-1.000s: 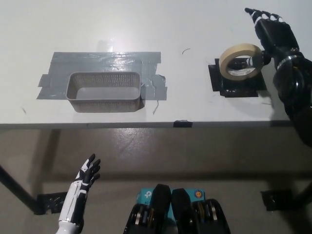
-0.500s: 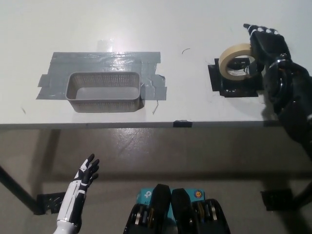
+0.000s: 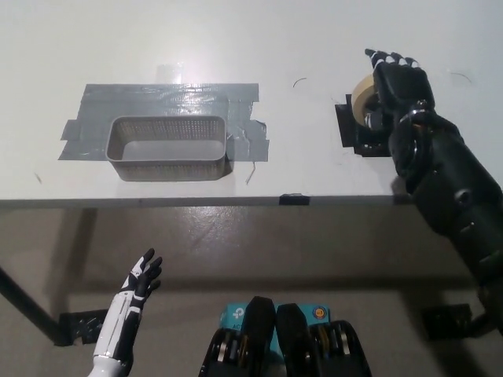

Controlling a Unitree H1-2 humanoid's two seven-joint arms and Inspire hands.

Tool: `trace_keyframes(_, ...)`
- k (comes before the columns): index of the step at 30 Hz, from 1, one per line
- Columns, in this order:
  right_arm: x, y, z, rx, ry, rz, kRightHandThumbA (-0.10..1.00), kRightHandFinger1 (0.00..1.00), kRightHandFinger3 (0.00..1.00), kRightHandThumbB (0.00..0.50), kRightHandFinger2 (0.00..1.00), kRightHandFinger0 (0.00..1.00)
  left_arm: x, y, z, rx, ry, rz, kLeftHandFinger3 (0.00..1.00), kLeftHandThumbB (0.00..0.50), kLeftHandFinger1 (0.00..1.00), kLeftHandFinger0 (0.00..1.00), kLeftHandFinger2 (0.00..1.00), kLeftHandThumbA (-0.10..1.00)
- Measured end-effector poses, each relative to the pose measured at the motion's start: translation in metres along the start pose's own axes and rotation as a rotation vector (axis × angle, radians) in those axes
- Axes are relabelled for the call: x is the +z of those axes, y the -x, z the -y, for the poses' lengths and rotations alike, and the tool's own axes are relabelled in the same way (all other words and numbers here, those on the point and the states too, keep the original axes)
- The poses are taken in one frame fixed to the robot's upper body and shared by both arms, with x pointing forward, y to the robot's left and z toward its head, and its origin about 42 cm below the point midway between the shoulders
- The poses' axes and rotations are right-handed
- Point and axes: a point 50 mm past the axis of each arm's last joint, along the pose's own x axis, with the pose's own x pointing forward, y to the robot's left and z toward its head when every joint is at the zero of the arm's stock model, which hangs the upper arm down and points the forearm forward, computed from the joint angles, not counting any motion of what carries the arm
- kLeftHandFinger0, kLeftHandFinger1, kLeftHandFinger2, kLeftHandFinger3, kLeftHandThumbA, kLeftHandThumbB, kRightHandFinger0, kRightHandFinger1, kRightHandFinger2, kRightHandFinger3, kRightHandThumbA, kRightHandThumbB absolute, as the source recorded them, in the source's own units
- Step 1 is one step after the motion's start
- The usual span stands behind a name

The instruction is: The robot picks the tape placed on the black area with right hand and places it in the small grey container.

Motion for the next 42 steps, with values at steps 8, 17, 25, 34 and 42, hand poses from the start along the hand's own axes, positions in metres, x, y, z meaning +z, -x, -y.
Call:
trace_keyframes(8, -0.004, -0.005, -0.007, -0.04, 0.187, 0.03, -0.1, 0.11, 0.46, 0.288, 0.25, 0.06, 0.0, 0.0, -0.001, 0.001, -0.002, 0.002, 1.0, 0.152, 1.0, 1.0, 1.0, 1.0)
trace_keyframes(17, -0.009, -0.006, -0.009, -0.028, 0.286, 0.06, -0.1, 0.05, 0.45, 0.28, 0.22, 0.0, 0.0, 0.001, -0.008, -0.003, -0.015, 0.002, 1.0, 0.124, 1.0, 1.0, 1.0, 1.0)
trace_keyframes(25, -0.01, -0.006, -0.007, -0.04, 0.273, 0.086, -0.1, 0.06, 0.44, 0.236, 0.22, 0.0, -0.003, 0.006, -0.008, -0.003, -0.011, -0.011, 1.0, 0.107, 1.0, 1.0, 1.0, 1.0)
trace_keyframes(34, 0.024, -0.006, 0.004, -0.111, 0.193, 0.201, -0.1, 0.59, 0.34, 0.21, 1.0, 0.06, -0.003, 0.007, -0.007, -0.012, -0.01, -0.014, 1.0, 0.091, 1.0, 1.0, 1.0, 1.0)
trace_keyframes(42, 0.104, -0.004, 0.023, -0.178, 0.135, 0.346, -0.1, 0.54, 0.49, 0.249, 0.83, 0.13, -0.007, 0.013, -0.005, -0.016, -0.008, -0.03, 1.0, 0.127, 1.0, 1.0, 1.0, 1.0)
